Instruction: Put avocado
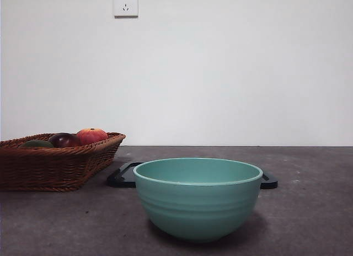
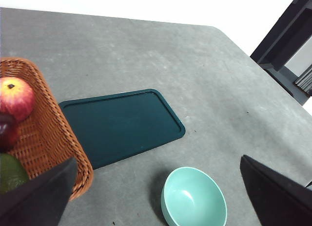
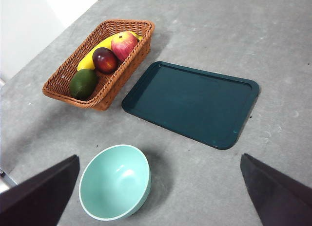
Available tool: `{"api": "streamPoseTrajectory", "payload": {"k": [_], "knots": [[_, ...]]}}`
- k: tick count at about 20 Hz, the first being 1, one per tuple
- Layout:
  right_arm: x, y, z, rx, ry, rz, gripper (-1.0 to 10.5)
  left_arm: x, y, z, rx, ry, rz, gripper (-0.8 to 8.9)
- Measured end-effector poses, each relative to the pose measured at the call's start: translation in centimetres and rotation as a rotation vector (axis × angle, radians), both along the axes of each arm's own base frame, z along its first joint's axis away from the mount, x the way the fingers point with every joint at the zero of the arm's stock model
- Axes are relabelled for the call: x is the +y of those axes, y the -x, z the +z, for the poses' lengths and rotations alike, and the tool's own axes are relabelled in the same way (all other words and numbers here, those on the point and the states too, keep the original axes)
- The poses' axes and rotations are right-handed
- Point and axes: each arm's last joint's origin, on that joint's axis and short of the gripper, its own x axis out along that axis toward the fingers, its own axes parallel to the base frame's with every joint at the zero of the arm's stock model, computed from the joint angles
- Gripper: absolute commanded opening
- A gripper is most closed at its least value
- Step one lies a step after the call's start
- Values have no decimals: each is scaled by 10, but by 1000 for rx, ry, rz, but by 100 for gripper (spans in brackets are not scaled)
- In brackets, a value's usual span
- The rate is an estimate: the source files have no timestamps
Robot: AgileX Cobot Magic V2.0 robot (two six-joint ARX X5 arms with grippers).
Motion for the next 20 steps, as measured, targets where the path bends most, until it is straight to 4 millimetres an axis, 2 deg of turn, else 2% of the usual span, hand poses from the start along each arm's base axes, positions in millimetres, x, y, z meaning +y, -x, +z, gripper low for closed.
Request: {"api": "streamPoseTrajectory", "payload": {"k": [5,9,15,20], "knots": [[0,0,0,0,0,0,587,0,0,0,-2,-5,8,556],[0,0,0,0,0,0,587,1,-10,-6,65,-65,100,557],[0,0,0,0,0,0,587,-5,-51,-33,277,-204,216,557],[0,0,0,0,0,0,587,-12,-98,-59,449,-343,299,557]]}}
